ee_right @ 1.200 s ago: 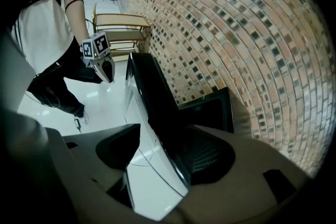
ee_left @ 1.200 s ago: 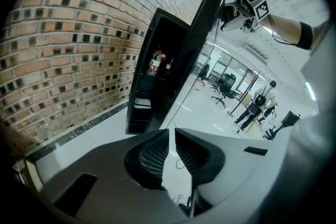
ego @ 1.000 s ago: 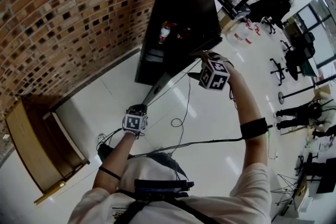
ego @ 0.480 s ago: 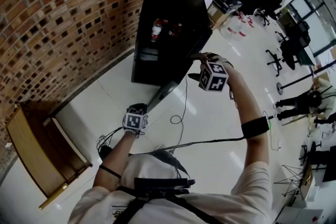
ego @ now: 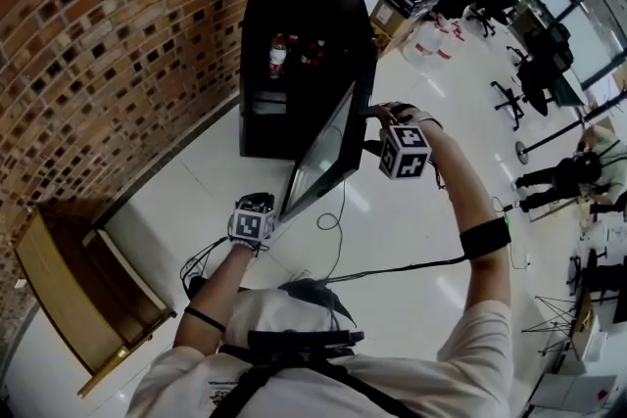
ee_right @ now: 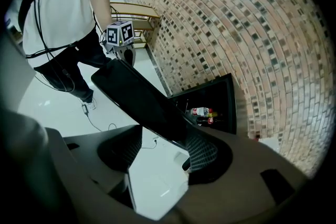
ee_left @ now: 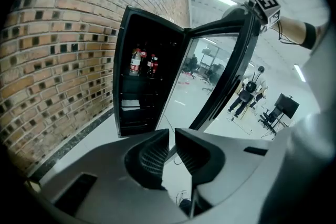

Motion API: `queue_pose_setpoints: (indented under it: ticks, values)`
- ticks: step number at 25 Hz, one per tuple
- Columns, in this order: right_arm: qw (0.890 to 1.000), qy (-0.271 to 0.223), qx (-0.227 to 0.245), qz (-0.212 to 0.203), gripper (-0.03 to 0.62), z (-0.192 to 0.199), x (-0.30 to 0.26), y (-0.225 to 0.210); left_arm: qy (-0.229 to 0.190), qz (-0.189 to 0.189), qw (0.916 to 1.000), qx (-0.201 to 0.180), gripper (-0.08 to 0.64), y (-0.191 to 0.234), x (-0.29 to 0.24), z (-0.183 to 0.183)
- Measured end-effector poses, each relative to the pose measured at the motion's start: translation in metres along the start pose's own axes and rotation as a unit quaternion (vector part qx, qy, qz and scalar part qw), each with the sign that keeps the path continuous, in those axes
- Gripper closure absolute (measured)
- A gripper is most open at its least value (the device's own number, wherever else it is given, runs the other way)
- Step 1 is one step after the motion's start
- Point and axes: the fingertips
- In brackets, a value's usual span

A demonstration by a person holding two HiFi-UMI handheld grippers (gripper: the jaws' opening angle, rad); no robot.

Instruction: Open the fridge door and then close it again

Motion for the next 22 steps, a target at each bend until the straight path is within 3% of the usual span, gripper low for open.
queue_pose_setpoints:
  ticks: [17, 22]
  values:
    - [1.0, 0.008, 0.014, 0.013, 0.307, 0.063, 0.022, 0.033, -0.011, -0.003, 0.9997, -0.02, 0.525, -0.062, -0.029, -0.006]
    - [0.999, 0.004, -0.031, 0.036, 0.301, 0.07, 0.038, 0.027, -0.024, 0.012, 0.9995, -0.018, 0.523, -0.063, -0.01, -0.019]
Point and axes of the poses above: the fingertips, and each gripper's own axes: x backward along the fingers, y to its left, z out of its underside, and after that the axes turned 3 degrees about x, right-handed
